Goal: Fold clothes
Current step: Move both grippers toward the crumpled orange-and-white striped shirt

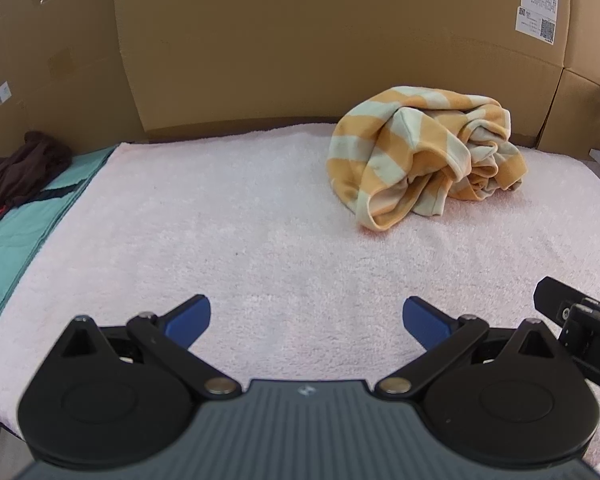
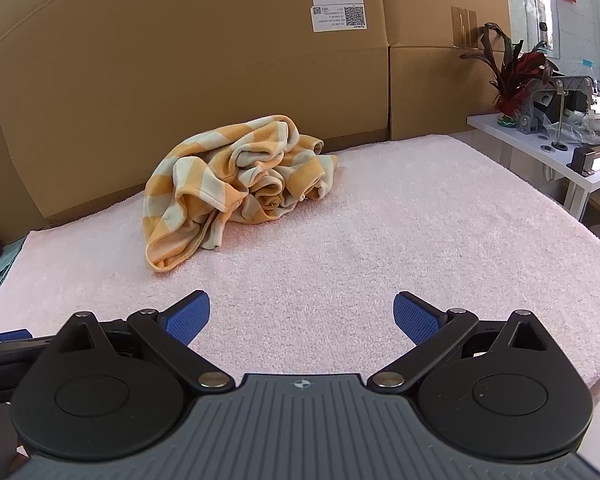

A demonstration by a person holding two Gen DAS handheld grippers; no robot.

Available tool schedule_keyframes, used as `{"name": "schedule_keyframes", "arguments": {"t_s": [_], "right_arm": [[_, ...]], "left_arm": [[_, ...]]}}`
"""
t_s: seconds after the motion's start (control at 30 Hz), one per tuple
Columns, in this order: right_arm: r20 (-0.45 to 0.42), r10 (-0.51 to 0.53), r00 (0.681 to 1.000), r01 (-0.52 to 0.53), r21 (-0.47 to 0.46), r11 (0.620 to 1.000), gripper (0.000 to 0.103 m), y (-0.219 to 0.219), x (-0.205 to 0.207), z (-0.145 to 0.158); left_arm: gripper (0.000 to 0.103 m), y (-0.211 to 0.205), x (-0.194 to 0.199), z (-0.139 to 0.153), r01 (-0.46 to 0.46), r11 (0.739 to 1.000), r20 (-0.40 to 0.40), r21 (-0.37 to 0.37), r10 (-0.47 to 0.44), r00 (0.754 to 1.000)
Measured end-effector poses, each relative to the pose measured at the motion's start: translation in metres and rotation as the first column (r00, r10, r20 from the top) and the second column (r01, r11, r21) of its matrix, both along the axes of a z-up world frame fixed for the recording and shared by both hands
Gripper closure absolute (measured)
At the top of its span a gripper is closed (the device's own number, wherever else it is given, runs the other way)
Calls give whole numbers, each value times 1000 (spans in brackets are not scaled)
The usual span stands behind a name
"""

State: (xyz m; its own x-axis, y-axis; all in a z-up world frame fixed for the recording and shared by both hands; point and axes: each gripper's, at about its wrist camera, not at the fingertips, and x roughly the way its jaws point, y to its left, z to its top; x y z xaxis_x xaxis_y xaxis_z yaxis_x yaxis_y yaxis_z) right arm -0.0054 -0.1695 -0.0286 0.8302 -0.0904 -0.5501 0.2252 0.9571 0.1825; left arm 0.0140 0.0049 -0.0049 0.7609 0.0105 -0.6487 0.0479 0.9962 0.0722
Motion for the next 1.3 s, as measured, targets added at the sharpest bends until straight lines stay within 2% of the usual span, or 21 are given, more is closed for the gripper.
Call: {"name": "schedule_keyframes", "arguments": {"t_s": [0.13,0.43,1.3], "right_arm": [[-1,0,1000,0,-6,1000,2,1,1,-1],[-15,1,1000,-1,-7,1000,2,2,4,-4],[-37,4,999,-4,-9,1000,2,2,9,-11]], "left_arm": [[1,0,0,-3,-2,1000,24,-10,2,1000],[1,-1,2,-4,-4,1000,25,-1,4,1000],[1,-5,8,-15,-7,1000,-37,24,8,999]]}}
